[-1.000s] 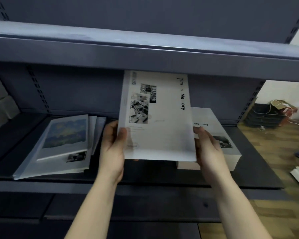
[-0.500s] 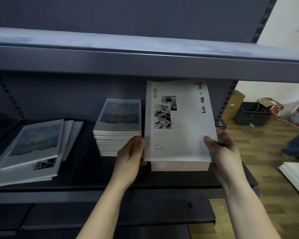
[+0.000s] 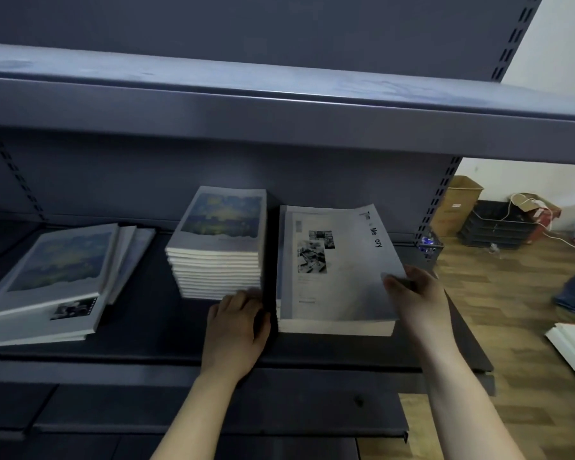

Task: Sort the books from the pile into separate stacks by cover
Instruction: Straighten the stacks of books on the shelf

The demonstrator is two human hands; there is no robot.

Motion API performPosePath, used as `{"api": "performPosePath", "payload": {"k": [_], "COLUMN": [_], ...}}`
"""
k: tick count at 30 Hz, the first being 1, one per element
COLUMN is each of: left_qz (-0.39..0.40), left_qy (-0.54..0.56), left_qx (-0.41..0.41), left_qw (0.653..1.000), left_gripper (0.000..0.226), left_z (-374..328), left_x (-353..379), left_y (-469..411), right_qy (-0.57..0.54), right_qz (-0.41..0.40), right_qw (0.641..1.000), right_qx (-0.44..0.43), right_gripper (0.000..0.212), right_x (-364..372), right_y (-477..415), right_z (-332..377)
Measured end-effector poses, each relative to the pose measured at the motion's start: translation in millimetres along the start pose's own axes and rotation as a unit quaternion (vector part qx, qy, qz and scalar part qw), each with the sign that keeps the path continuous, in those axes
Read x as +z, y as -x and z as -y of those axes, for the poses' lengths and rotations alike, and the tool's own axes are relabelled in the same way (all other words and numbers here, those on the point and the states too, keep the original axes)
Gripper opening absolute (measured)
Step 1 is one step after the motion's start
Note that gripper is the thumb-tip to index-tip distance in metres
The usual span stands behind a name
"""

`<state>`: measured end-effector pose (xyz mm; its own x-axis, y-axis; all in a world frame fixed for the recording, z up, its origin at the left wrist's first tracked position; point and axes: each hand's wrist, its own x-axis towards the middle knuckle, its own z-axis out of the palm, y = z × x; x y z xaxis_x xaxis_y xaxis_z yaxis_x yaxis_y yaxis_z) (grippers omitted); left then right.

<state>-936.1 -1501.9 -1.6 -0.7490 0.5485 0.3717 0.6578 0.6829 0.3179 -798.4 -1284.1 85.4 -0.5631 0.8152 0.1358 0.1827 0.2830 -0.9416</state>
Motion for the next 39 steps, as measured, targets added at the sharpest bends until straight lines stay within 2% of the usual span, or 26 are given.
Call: {"api": "performPosePath", "payload": {"k": [4, 7, 9, 15, 17, 22, 28, 39], "left_qz": [0.001, -0.003, -0.011, -0.017, -0.016, -0.017, -0.015, -0.008], "left_qy": [0.001, 0.009, 0.010, 0.023, 0.022, 0.014, 0.024, 0.026], "left_qx": [-0.007, -0.012, -0.014, -0.019, -0.018, -0.020, -0.025, -0.030], "left_qw": [1.000, 1.000, 1.000, 0.999, 0.999, 1.000, 0.999, 0.999], "left_gripper": [0.045, 0.043, 0.043, 0.044, 0.044, 0.042, 0.042, 0.044], "left_z": [0.6, 1.7, 2.4, 2.5, 2.6, 1.5, 0.2, -0.4], "left_x": [-0.2, 1.9, 3.6, 4.2, 4.3, 3.2, 1.1, -0.5], "left_y": [0.7, 1.5, 1.9, 2.2, 2.2, 2.9, 2.6, 2.4], "right_qy": [0.078, 0.207, 0.248, 0.217, 0.226, 0.215, 0.236, 0.243], "right_qz": [-0.047, -0.025, 0.004, 0.151, 0.164, 0.122, 0.116, 0.116], "right_qw": [0.995, 0.973, 0.965, 0.964, 0.959, 0.964, 0.956, 0.954], "right_qx": [-0.046, -0.100, -0.080, -0.042, -0.057, -0.096, -0.131, -0.131], "right_gripper": [0.034, 0.030, 0.038, 0.082, 0.093, 0.088, 0.089, 0.087], "right_x": [2.9, 2.9, 1.4, -17.1, -20.5, -15.3, -7.5, 1.5], "right_y": [7.2, 13.7, 16.1, 17.5, 14.4, 6.3, -1.3, -5.4], "right_z": [0.1, -1.0, -3.2, -9.5, -11.6, -18.9, -18.6, -10.4]}}
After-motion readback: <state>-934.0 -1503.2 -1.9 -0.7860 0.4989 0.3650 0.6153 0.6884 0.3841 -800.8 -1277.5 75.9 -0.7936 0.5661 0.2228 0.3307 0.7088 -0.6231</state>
